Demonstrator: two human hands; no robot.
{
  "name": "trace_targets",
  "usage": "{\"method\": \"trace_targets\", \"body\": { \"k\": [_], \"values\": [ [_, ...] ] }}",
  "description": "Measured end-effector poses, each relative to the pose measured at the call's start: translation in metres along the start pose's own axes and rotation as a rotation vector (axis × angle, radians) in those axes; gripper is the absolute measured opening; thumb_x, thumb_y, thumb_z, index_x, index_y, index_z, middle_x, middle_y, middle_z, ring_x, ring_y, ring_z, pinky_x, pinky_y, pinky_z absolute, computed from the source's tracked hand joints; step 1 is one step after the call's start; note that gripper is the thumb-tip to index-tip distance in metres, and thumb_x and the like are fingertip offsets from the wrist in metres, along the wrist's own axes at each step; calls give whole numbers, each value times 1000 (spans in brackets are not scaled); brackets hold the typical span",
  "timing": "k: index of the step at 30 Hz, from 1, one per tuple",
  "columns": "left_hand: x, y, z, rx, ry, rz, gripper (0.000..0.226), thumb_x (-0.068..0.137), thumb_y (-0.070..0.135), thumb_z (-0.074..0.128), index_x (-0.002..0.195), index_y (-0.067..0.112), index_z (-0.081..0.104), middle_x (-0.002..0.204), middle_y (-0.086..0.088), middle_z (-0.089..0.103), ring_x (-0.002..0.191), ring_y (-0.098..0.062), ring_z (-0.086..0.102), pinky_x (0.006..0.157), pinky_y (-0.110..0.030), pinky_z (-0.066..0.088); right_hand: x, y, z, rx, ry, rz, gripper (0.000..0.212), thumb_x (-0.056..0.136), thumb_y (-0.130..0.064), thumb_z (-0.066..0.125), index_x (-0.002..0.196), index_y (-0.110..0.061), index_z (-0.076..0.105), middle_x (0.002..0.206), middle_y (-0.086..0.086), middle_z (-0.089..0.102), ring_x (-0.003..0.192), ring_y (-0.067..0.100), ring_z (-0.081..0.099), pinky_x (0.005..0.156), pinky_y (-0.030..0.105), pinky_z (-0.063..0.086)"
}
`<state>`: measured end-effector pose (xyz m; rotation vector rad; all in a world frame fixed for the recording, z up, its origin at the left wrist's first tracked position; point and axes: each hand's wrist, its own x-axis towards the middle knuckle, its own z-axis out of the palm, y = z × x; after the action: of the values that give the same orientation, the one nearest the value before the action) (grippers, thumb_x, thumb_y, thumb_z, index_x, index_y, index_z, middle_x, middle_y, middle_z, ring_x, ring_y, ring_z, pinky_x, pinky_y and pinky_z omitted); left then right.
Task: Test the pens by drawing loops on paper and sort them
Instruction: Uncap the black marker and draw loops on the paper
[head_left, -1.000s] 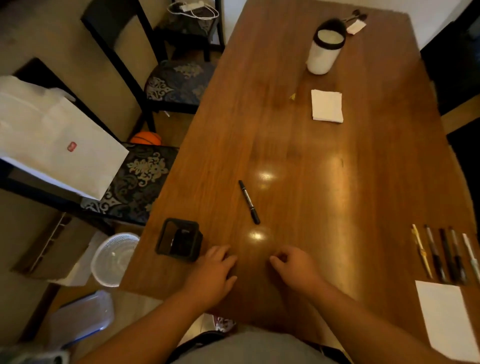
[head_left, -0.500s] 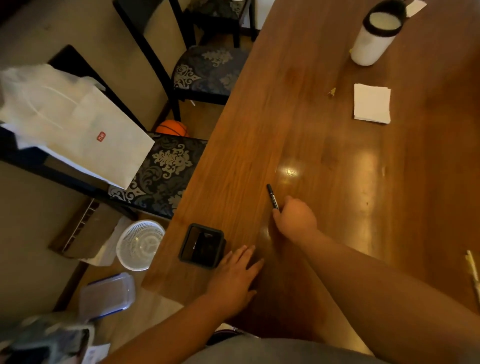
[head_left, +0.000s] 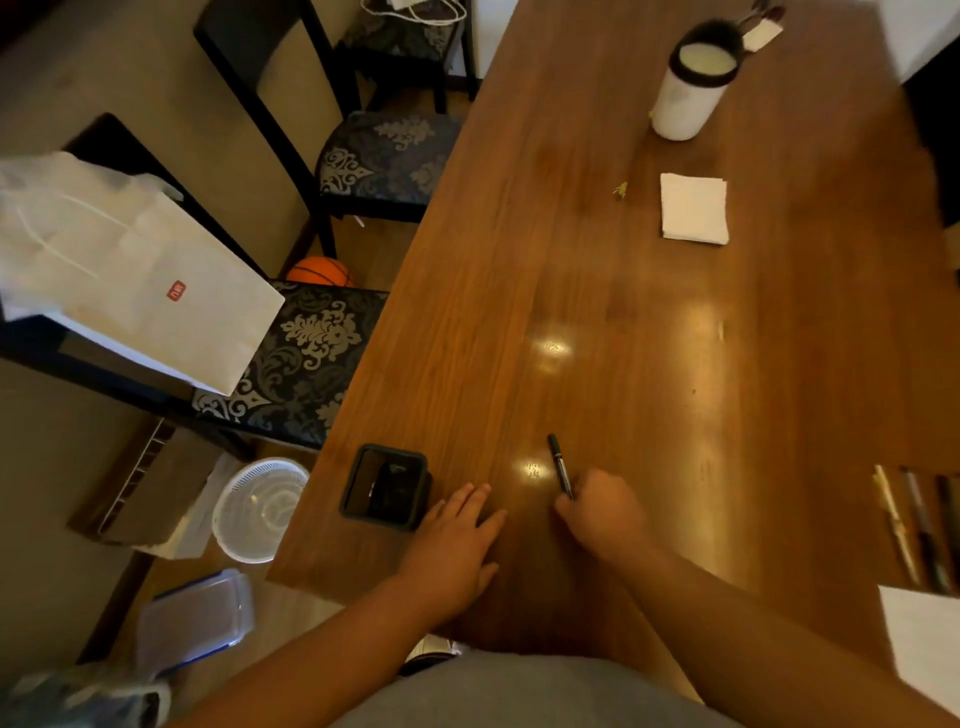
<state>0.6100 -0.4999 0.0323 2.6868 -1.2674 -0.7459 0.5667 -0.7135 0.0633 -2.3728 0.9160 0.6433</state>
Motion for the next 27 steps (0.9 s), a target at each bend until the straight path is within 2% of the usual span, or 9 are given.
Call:
{"method": "trace_targets", "body": {
  "k": [3, 7, 11, 15, 17, 23, 27],
  "values": [
    [1, 7, -13, -62, 3, 7, 52, 93, 48, 48, 139, 24, 42, 154, -1, 27, 141, -22, 22, 111, -42, 28, -27, 29, 15, 85, -64, 67, 22, 88, -32, 63, 83, -11, 64, 74, 3, 65, 67, 19, 65, 51, 31, 49],
    [4, 26, -20, -156, -25, 86, 42, 93, 50, 48, 126, 24, 53, 123, 4, 54, 114, -16, 49, 91, -33, 45, -66, 70, 30, 443, -36, 159, 20, 84, -24, 68, 73, -9, 62, 61, 3, 61, 56, 16, 61, 53, 35, 49],
    [8, 62, -24, -185, -99, 239, 37, 94, 51, 48, 121, 28, 55, 113, 7, 58, 98, -10, 54, 83, -29, 48, -109, 103, 24, 811, -17, 230, 5, 83, -12, 64, 80, -10, 60, 59, 7, 68, 52, 18, 66, 46, 29, 52],
    [14, 112, -28, -200, -100, 376, 36, 94, 51, 48, 121, 29, 56, 114, 8, 59, 99, -9, 54, 80, -25, 45, -142, 137, 8, 1087, 39, 263, 5, 88, -4, 59, 85, -7, 58, 66, 11, 71, 54, 21, 66, 45, 26, 49],
    [15, 137, -30, -185, -92, 437, 35, 94, 50, 48, 120, 28, 57, 114, 6, 60, 100, -11, 55, 82, -28, 46, -153, 153, 1, 1197, 58, 273, 5, 90, -5, 59, 86, -7, 59, 66, 10, 69, 54, 19, 63, 47, 27, 48],
    [27, 208, -29, -183, -77, 506, 33, 94, 46, 50, 121, 28, 58, 116, 6, 60, 104, -13, 56, 85, -28, 46, -161, 208, -18, 1290, 22, 249, 2, 91, -7, 60, 92, -5, 61, 72, 12, 69, 62, 23, 64, 57, 33, 51],
    [36, 260, -14, -162, -65, 475, 32, 93, 49, 50, 115, 28, 59, 109, 6, 61, 97, -12, 56, 79, -27, 45, -153, 256, -37, 1378, -47, 250, 15, 97, -20, 56, 97, -6, 63, 76, 14, 71, 64, 24, 67, 61, 33, 53]
  ]
}}
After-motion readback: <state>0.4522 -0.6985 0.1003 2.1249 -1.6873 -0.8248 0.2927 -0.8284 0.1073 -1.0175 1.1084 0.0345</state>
